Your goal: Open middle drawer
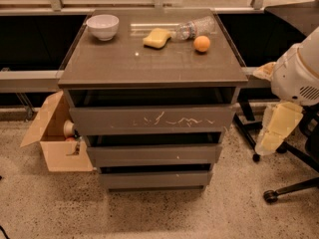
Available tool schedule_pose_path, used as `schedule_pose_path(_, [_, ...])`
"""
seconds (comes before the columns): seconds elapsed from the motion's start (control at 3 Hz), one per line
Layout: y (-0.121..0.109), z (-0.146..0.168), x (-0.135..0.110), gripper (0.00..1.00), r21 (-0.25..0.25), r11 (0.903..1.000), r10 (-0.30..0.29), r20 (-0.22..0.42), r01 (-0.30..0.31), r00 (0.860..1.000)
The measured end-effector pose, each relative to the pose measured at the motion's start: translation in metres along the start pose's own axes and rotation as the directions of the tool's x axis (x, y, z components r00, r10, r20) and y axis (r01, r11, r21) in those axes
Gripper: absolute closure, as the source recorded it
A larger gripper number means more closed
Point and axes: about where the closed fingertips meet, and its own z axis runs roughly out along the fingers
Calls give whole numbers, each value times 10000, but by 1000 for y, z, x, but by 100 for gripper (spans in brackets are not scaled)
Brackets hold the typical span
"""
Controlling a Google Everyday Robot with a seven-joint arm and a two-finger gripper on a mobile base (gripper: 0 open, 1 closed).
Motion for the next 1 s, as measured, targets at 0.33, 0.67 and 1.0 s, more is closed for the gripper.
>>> schedule_pose_path(0.33, [0,34,5,0,-194,9983,560,560,-550,9969])
schedule_pose_path(0.67, [0,34,5,0,-193,9983,559,560,-549,9969])
schedule_pose_path(1.0, [2,43,4,0,-287,9988,416,673,-397,9969])
